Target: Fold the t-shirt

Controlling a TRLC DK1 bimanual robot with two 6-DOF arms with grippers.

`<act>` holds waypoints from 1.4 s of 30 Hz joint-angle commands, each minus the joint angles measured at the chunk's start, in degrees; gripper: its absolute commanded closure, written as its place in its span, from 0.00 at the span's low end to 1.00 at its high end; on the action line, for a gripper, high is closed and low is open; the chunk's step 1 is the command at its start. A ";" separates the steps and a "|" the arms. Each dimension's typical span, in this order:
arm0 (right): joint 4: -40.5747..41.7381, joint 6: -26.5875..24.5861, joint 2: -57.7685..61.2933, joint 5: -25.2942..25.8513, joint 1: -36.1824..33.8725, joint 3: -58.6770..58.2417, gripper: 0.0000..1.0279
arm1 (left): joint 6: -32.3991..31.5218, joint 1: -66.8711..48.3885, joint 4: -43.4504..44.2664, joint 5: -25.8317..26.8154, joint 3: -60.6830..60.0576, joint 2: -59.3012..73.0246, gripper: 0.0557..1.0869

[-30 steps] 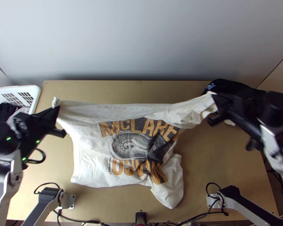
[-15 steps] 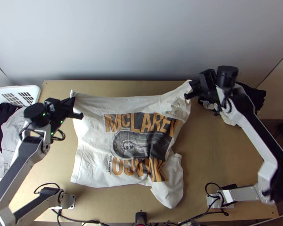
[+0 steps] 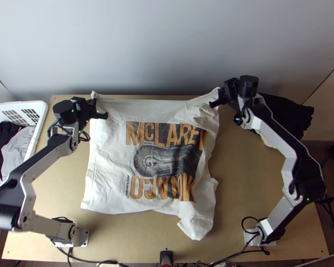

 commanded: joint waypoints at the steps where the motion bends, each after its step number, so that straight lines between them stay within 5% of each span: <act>1: 10.38 -1.38 6.59 2.50 0.23 -1.23 0.97 | -0.08 0.41 7.02 -1.30 4.51 10.02 0.97; 9: 19.08 -4.19 12.91 4.79 1.11 -0.71 0.97 | 0.27 1.03 13.44 -2.70 7.59 18.63 0.97; 25: 21.11 -5.77 25.57 9.01 4.80 9.23 0.97 | 4.14 2.43 21.79 -2.88 12.60 29.88 0.97; 42: 21.55 -2.96 8.26 9.36 8.93 -9.85 0.97 | 2.73 1.91 24.86 -2.44 -3.05 16.87 0.97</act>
